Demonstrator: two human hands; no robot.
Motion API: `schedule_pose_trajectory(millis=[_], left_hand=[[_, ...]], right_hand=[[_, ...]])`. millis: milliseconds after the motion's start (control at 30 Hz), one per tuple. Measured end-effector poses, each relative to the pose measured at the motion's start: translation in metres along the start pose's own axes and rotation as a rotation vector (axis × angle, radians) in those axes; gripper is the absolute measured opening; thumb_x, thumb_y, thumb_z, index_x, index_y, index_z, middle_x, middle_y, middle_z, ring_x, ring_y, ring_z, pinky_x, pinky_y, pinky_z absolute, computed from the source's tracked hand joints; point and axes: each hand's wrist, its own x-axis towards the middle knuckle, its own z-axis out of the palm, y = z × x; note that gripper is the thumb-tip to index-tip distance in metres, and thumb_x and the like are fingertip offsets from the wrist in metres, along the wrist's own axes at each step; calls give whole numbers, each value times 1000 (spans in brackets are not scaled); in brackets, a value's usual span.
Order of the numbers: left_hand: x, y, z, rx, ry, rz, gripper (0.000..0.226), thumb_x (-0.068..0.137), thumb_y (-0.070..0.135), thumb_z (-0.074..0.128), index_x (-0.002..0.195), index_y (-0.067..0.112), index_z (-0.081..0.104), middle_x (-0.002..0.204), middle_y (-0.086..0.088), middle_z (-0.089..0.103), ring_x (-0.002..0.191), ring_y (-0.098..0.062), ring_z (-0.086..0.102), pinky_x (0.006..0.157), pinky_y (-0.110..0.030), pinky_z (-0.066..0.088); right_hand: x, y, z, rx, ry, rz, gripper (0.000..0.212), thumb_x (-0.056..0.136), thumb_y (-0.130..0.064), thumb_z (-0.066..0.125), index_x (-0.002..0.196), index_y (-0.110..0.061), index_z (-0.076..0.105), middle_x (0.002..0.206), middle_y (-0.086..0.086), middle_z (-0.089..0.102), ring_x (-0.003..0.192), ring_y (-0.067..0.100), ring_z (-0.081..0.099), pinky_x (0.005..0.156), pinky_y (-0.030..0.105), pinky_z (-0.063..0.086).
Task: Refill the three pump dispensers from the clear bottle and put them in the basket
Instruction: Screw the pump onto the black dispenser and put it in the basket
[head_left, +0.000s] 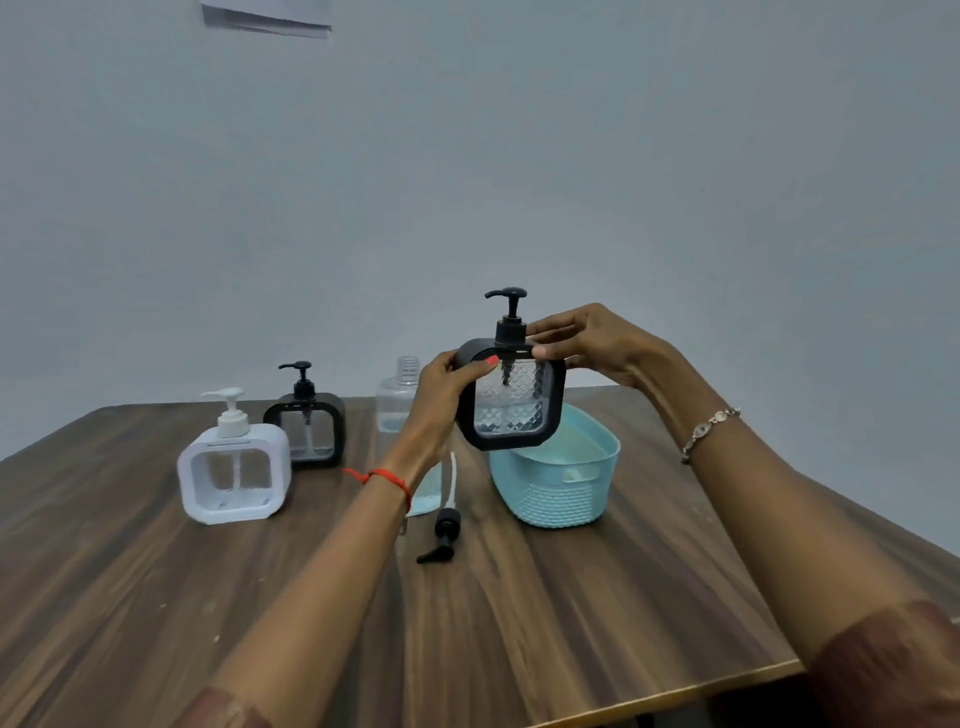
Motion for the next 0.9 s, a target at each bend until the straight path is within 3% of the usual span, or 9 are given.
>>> schedule_pose_trajectory(millis=[100,167,367,467,533,667,733,833,900], left_hand=[[22,-5,16,94,-57,-35,33,85,15,63,115,3,59,93,3,66,70,3,64,53,-7,45],[37,-11,23,150,-72,-40,32,85,14,64,115,5,58,94,4,65,76,2,61,54,-6,44],[76,-37,31,386,-117,-27,27,85,15,65,109,3,65,101,-8,65,89,-16,57,75,-22,40],[89,-55,31,473,-112,-36,28,85,18,65,110,5,65,98,-5,62,91,-17,55,75,-21,37],[95,-67,30,522,-105,-41,26,85,18,66,109,7,66,98,-2,62,92,-15,54,68,-12,38],[100,-88,28,585,-86,-59,15,81,15,70,92,22,63,78,15,59,74,2,53,53,-1,38],[100,-96,26,587,-110,-72,16,80,13,70,92,21,61,77,16,58,72,5,52,52,0,39],[101,-106,23,626,-130,-70,13,79,14,71,91,19,67,82,9,61,88,-14,56,64,-11,42],[102,-112,21,749,-85,-63,20,77,20,72,97,18,69,95,2,53,104,-22,43,87,-28,40]], right_hand=[[7,11,-21,-25,44,25,26,76,2,69,93,-18,69,91,2,69,88,11,64,79,28,50],[14,21,-29,-26,63,44,28,77,3,68,100,-13,68,93,4,68,91,15,62,87,34,48],[43,61,-39,-90,87,87,35,80,-1,67,115,-4,62,110,13,65,103,20,58,100,42,44],[57,82,-40,-91,84,97,34,81,0,66,114,-4,63,116,18,64,103,22,58,99,41,44],[65,96,-39,-88,73,103,33,81,2,65,113,-4,63,116,21,63,102,24,59,97,39,47],[74,121,-37,-158,8,91,35,78,5,65,112,-1,63,112,23,65,96,20,59,78,18,48],[77,130,-36,-187,-10,102,36,77,4,67,112,-3,63,111,20,66,97,18,59,76,17,44],[80,140,-34,-201,-25,114,36,76,2,68,112,-6,64,112,17,66,103,19,57,85,23,40],[81,145,-33,-218,-30,114,36,76,0,69,110,-9,65,114,14,65,108,19,55,88,27,36]])
